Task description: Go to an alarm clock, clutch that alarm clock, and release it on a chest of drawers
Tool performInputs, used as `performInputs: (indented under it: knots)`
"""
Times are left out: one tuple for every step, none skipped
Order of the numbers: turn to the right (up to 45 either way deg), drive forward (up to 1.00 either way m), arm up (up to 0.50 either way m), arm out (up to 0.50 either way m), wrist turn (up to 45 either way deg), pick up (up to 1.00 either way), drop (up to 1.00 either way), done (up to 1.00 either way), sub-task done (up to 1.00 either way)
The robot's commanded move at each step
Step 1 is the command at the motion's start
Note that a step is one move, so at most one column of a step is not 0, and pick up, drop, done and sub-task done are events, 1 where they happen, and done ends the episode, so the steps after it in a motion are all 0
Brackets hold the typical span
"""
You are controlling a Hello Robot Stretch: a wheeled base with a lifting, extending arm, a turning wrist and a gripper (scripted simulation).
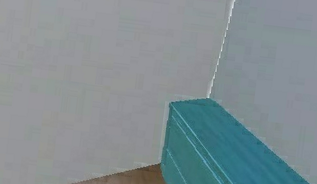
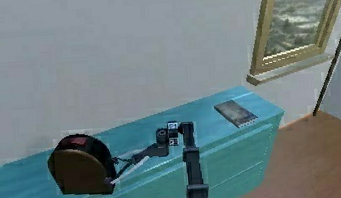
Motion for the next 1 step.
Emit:
performInputs:
  knots:
    - [0.0,0.00,0.00,0.00,0.0,0.00,0.00,1.00,0.00]
